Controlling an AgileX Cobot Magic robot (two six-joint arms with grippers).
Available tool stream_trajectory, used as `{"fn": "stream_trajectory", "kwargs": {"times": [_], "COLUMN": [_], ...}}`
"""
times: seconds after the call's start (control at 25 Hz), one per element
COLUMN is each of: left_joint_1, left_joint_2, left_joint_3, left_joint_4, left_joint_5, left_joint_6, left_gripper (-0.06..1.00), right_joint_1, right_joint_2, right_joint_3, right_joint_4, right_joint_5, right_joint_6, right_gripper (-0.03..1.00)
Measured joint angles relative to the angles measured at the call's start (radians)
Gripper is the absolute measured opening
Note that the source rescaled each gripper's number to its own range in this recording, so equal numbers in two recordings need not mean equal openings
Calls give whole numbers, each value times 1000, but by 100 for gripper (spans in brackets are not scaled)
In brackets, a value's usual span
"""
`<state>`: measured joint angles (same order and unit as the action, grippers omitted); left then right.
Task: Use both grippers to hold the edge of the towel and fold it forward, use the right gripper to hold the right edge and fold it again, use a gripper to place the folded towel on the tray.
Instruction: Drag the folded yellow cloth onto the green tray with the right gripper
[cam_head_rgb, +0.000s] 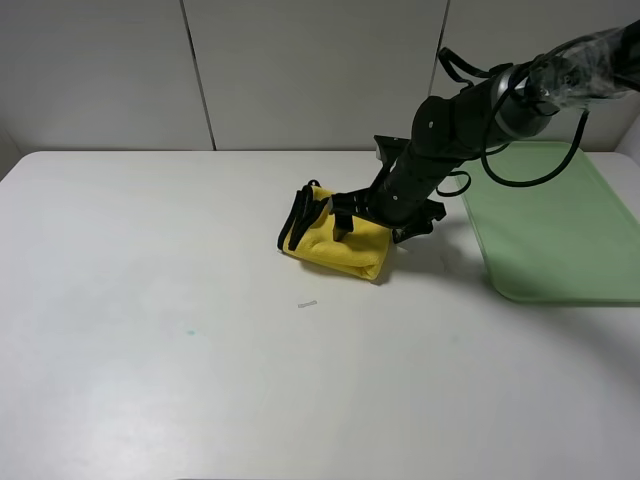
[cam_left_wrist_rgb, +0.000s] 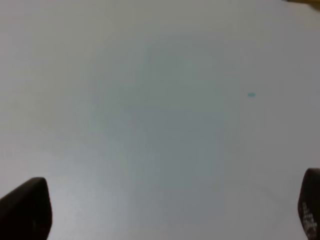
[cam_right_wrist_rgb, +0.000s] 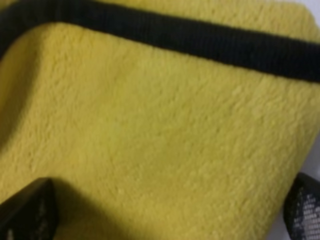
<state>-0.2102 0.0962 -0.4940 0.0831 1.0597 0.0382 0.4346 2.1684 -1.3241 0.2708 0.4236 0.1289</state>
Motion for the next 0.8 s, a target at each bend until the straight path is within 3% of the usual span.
{"fn": "stream_trajectory", "kwargs": {"times": [0.08, 0.16, 0.28, 0.4, 0.8], "left_joint_1": [0, 0, 0, 0, 0], "left_joint_2": [0, 0, 0, 0, 0], "left_joint_3": [0, 0, 0, 0, 0], "left_joint_4": [0, 0, 0, 0, 0], "left_joint_5": [0, 0, 0, 0, 0], "left_joint_6": [0, 0, 0, 0, 0], "left_gripper": [100, 100, 100, 100, 100], "right_joint_1": [0, 0, 0, 0, 0], "right_joint_2": [5, 10, 17, 19, 6], "right_joint_3": [0, -1, -1, -1, -1], "right_joint_4": [11, 25, 43, 60, 43], "right_joint_5": [-9, -11, -8, -6, 17], "right_joint_6": [0, 0, 0, -2, -58], "right_gripper": [90, 75, 39, 10, 10]}}
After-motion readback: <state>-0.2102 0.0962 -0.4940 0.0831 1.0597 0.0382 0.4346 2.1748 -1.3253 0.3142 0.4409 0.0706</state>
